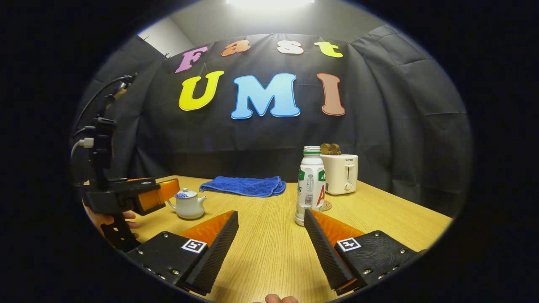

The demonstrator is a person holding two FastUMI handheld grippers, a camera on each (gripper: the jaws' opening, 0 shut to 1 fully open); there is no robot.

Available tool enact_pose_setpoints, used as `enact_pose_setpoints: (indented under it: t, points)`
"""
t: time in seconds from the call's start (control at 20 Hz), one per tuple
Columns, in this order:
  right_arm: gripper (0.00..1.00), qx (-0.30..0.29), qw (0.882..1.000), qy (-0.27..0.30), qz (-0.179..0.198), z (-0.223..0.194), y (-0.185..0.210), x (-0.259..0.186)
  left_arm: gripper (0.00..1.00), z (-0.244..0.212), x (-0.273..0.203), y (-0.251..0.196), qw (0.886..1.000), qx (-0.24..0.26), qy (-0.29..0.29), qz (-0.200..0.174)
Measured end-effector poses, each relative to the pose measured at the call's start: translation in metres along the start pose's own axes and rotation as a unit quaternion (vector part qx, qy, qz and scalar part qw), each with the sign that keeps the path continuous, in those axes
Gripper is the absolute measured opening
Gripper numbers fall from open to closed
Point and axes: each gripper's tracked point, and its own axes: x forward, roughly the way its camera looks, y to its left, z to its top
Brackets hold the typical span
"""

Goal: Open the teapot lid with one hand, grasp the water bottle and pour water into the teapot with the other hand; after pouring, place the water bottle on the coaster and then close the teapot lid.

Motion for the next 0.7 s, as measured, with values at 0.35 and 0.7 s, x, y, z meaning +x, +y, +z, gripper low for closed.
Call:
enact_pose_setpoints:
  t: [0.35,0.7]
  points:
    - [0.97,0.000,1.000,0.000,0.000,0.000,0.000,0.000,0.99,-0.020,0.059,0.002,0.999,0.010,0.041,0.002]
    - [0.97,0.000,1.000,0.000,0.000,0.000,0.000,0.000,0.97,-0.023,0.075,0.005,0.999,0.012,0.047,0.000]
